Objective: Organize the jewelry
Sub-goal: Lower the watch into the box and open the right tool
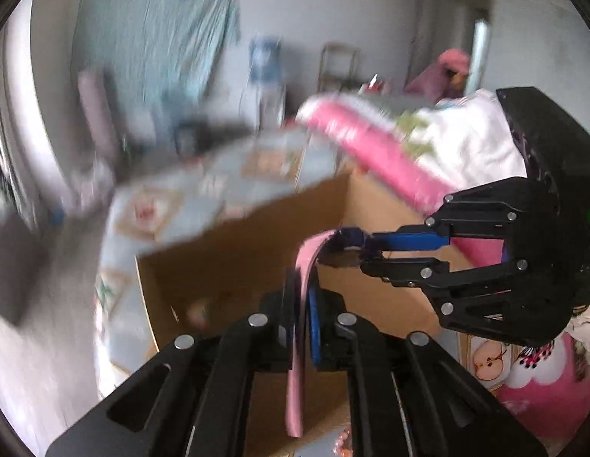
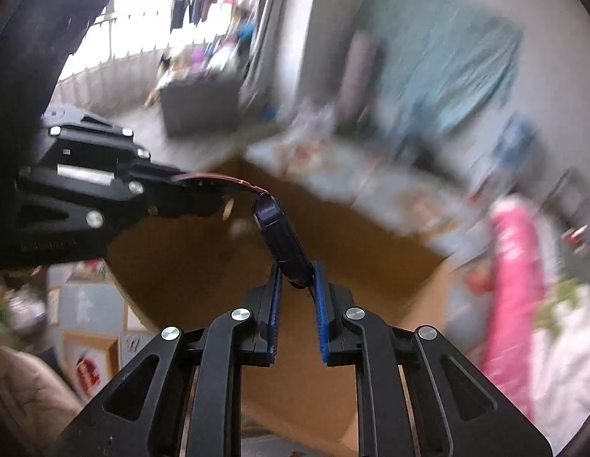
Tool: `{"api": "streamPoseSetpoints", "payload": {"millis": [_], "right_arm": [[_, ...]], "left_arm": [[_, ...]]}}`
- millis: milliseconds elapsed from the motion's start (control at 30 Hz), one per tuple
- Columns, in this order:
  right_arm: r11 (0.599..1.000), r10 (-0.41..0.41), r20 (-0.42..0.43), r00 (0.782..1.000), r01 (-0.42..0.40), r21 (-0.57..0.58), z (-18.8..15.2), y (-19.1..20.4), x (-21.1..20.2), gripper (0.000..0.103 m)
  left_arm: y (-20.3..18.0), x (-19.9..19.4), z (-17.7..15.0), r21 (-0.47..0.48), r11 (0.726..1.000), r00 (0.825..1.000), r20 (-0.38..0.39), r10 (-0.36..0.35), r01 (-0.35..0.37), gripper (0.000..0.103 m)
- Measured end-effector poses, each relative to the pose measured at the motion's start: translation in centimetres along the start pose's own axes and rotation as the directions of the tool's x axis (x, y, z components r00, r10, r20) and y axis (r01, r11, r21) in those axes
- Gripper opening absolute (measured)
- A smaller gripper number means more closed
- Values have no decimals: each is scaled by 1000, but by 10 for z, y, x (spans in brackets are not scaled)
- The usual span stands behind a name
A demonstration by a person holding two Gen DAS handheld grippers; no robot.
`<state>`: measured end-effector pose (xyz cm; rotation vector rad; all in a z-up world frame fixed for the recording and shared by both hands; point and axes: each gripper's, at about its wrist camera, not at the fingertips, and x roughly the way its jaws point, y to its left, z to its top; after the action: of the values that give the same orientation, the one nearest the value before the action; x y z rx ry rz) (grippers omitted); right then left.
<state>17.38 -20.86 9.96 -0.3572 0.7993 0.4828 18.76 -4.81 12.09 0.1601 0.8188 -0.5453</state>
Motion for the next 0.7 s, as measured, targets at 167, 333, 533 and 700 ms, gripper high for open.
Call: {"api": "streamPoseSetpoints", "payload": {"millis": [167, 333, 533, 700], "right_arm": [[991, 126, -315, 941, -132, 1, 3, -19, 73, 13], [992, 104, -480, 871, -127, -15, 3, -31, 119, 12], [995, -20, -448, 894, -26, -96, 22, -46, 123, 14], [998, -62, -372, 926, 51, -38, 32, -60, 110, 24]], "left_arm": [[20, 26, -11, -109, 992, 995, -80, -67, 58, 29], [29, 14, -30, -145, 988, 998, -35, -54, 49, 30], [43, -12, -45, -182, 981, 998, 37, -60, 66, 30], [50, -34, -57, -208, 975, 993, 100, -58, 78, 31]]}}
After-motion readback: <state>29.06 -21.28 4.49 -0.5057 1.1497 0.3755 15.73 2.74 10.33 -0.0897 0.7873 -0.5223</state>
